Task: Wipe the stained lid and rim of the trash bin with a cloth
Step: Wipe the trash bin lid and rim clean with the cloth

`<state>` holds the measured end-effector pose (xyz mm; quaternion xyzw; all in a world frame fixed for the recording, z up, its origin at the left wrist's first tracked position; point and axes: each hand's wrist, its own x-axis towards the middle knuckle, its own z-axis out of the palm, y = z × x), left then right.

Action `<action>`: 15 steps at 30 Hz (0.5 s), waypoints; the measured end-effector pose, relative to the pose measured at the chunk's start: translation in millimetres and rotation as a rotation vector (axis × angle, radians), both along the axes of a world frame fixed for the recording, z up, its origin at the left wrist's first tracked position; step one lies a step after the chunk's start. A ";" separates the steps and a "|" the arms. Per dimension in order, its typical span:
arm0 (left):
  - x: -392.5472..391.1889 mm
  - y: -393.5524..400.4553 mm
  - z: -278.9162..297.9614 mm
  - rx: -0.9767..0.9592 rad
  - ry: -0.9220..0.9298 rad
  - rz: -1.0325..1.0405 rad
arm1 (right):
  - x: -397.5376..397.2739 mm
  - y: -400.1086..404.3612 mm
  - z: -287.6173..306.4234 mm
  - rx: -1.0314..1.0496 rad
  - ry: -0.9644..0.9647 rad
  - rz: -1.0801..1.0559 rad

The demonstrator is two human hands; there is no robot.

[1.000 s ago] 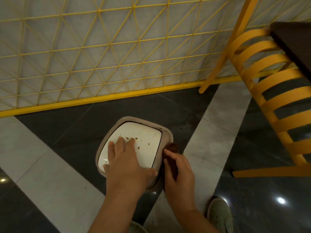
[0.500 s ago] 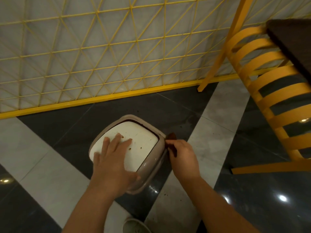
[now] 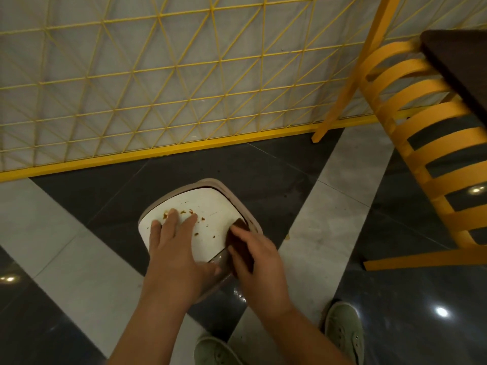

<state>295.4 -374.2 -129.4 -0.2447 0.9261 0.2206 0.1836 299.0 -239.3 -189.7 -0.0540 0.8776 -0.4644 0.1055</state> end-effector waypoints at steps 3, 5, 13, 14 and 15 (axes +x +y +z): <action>-0.8 -0.5 -0.9 -0.013 -0.023 -0.002 | -30.0 9.6 -17.7 0.029 -0.044 -0.167; -1.0 -1.2 -1.5 -0.018 -0.022 -0.004 | -35.0 11.9 -22.9 0.017 -0.093 -0.243; -1.5 -3.0 -5.6 0.001 0.008 -0.003 | 19.0 -8.2 -4.6 -0.067 0.084 -0.020; -1.0 -4.0 -7.3 0.006 0.010 -0.005 | 13.7 -6.1 -7.1 -0.050 0.112 0.021; -0.4 -4.8 -8.7 0.010 0.011 -0.011 | 5.2 -3.1 -11.8 -0.030 0.119 0.019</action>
